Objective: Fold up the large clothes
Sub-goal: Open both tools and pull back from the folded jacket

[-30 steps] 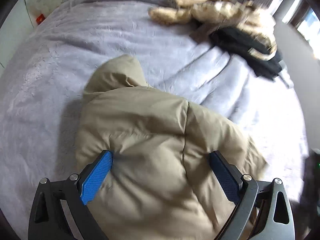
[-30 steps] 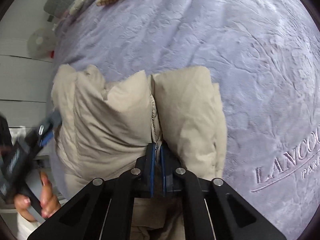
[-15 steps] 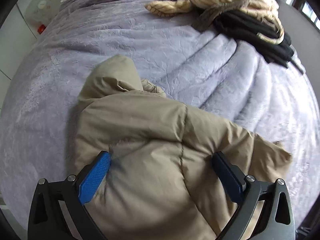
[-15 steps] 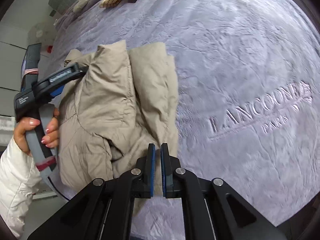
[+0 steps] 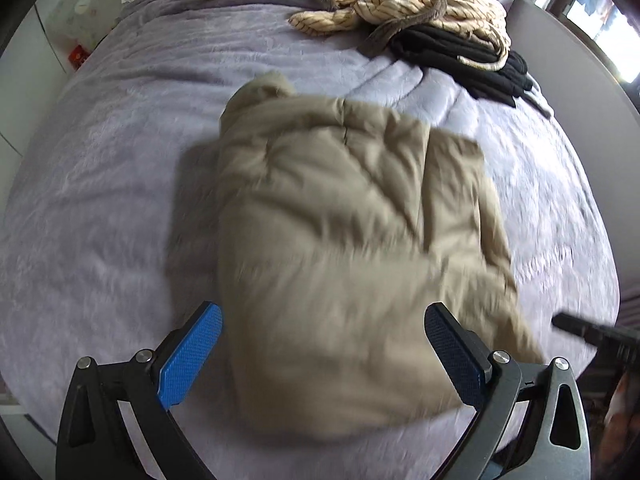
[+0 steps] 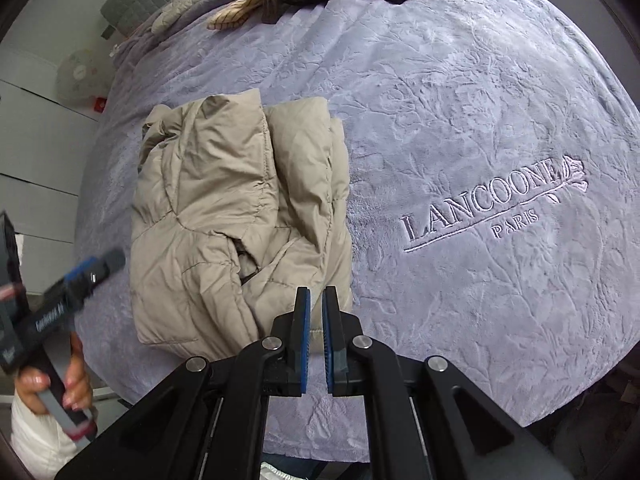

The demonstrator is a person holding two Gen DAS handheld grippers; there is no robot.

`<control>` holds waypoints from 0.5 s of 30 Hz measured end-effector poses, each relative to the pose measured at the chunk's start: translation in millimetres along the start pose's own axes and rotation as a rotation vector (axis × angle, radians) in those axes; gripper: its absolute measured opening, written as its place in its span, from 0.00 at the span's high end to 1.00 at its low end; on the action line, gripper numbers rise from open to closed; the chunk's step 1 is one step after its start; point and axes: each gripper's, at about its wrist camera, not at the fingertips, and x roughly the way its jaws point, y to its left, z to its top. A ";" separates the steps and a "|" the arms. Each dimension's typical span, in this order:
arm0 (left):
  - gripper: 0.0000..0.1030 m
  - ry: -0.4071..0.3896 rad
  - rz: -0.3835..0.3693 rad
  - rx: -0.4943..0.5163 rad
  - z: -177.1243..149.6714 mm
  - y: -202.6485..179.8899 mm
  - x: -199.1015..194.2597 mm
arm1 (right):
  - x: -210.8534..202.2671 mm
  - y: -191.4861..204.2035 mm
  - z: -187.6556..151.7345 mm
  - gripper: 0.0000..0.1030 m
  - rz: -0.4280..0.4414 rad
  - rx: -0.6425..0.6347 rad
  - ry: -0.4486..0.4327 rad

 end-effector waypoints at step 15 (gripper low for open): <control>0.01 -0.042 0.019 -0.099 -30.2 38.2 -40.8 | -12.3 71.0 -6.0 0.93 -0.060 -0.184 -0.004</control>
